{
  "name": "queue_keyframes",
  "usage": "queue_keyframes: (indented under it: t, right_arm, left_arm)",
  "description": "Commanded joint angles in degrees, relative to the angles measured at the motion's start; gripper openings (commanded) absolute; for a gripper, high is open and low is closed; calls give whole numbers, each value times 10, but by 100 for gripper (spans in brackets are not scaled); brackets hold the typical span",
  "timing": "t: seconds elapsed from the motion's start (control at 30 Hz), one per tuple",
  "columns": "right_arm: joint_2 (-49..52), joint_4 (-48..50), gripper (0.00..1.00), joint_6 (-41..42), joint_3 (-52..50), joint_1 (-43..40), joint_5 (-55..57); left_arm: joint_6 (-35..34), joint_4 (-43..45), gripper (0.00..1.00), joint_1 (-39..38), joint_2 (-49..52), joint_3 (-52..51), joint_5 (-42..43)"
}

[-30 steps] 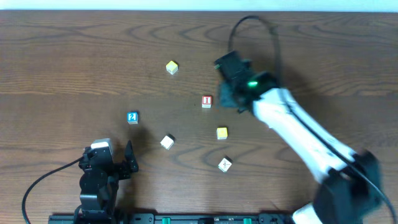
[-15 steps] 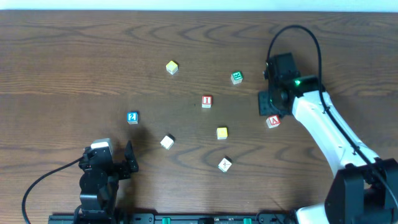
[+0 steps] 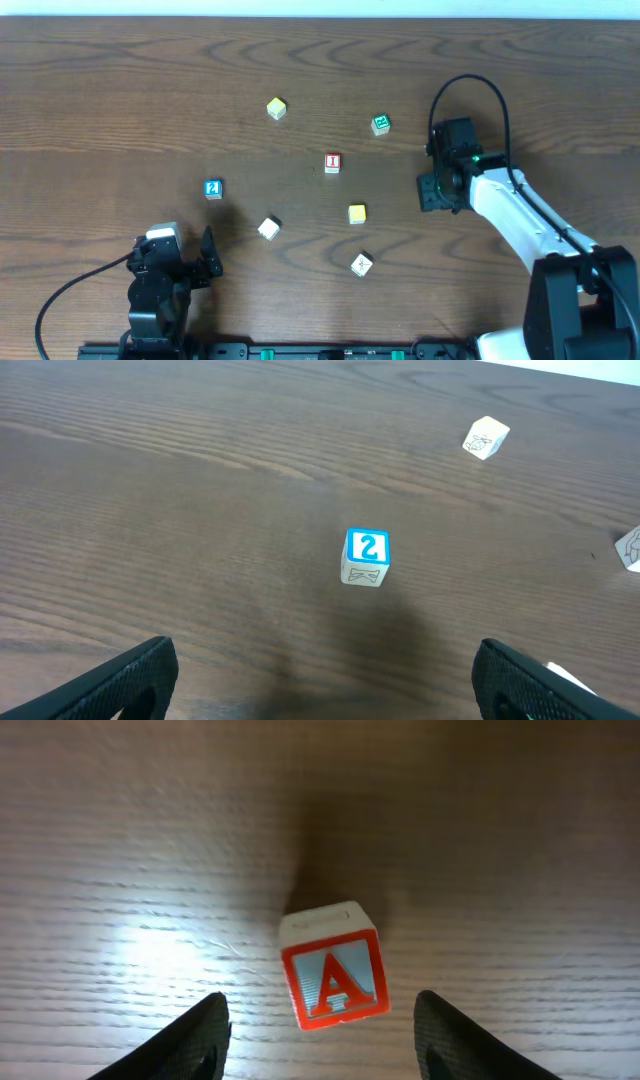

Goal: Spell out Ai2
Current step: 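Move the right gripper to the red 'A' block and grasp it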

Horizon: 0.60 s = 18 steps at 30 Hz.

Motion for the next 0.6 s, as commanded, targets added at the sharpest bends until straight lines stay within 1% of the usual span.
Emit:
queue_keyframes:
  t: [0.0,0.2,0.33,0.5,0.57]
  right_arm:
    - [2,14,60,-16,-12,-7,10]
    - [8,54,60,-38,-32,-12,10]
    - [15,63,59,-49,-34,-18,10]
    - [30,71,52,-49,-34,-29,5]
    - [35,72,51,-51,-34,-29,-4]
  left_arm:
    - [8,1,95,3,-3,-9,0]
    - [8,0,95,3,-3,-9,0]
    - [8,1,96,3,-3,-9,0]
    - [8,1,95,3,-3,-9,0]
    - [8,1,95,3,-3,-9,0]
